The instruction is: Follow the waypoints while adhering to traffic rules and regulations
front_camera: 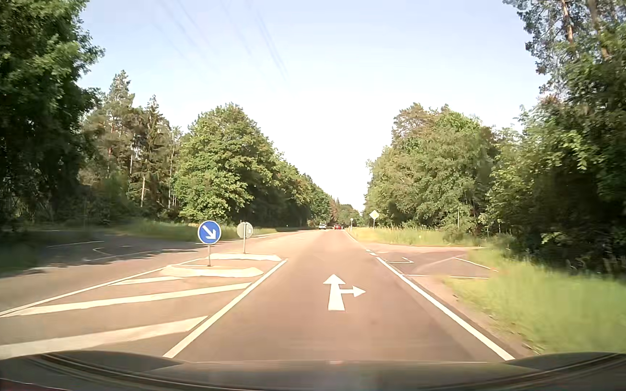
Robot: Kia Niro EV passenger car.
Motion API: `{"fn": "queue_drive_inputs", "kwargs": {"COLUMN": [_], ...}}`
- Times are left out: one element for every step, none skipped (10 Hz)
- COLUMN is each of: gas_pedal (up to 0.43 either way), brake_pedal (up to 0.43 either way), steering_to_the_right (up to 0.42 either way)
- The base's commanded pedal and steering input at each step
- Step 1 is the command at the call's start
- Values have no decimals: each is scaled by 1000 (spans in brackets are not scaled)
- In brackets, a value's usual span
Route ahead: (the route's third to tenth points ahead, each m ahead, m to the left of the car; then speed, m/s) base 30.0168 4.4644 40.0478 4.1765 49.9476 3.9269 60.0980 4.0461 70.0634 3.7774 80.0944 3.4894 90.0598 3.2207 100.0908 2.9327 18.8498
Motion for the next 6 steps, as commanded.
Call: {"fn": "queue_drive_inputs", "kwargs": {"gas_pedal": [59,39,28,28,28,28], "brake_pedal": [30,30,30,30,30,30], "steering_to_the_right": [2,2,2,2,2,2]}}
